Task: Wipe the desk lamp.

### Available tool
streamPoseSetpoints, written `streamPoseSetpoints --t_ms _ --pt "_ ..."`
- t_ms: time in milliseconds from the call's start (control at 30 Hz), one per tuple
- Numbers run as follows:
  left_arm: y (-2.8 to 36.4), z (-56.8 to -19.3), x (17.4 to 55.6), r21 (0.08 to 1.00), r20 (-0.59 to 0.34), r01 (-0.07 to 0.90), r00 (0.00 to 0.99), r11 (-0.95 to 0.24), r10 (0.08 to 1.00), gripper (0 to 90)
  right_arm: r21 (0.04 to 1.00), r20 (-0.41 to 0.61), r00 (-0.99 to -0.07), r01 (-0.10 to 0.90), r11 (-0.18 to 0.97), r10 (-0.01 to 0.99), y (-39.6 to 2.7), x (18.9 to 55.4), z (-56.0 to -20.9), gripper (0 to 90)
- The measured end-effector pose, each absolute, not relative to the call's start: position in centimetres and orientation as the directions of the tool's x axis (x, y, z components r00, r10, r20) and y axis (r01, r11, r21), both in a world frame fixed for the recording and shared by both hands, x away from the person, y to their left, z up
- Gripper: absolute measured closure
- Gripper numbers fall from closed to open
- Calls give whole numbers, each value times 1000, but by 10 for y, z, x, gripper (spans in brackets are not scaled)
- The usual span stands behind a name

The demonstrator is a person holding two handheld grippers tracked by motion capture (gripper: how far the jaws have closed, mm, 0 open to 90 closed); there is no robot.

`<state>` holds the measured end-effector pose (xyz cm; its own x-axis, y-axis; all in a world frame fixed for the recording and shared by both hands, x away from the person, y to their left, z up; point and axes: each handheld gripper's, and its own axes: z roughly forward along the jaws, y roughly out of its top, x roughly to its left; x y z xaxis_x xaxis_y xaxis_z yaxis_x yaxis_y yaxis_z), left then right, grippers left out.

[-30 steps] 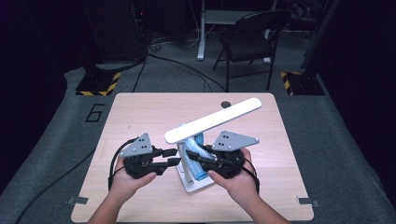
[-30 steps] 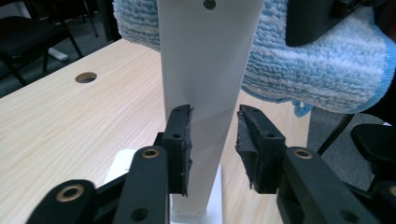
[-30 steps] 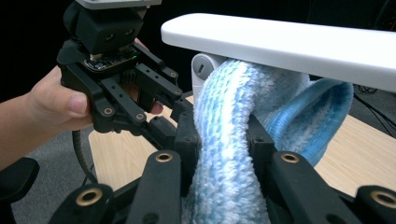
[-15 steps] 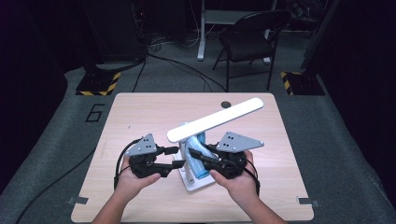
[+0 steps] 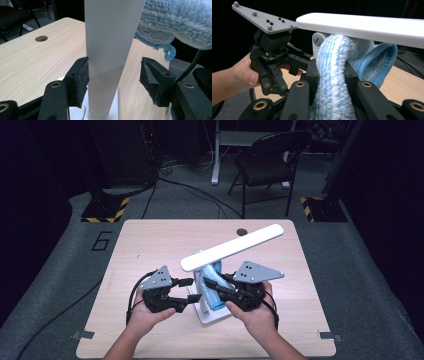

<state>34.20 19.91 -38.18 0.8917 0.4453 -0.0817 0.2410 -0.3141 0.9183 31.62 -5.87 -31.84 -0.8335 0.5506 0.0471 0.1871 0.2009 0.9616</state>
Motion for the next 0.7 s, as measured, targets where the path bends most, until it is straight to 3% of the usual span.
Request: streamPoseSetpoints --t_ms 500,600,700 --pt "177 -394 353 916 -62 235 884 -325 463 364 962 53 -840 187 197 540 -58 317 -318 727" --pt "171 -397 353 915 -27 216 875 -340 483 397 961 63 -843 196 197 534 -58 317 -317 727" --pt "174 -396 354 914 -35 229 866 -335 498 503 961 57 -849 189 201 526 -60 318 -317 727"
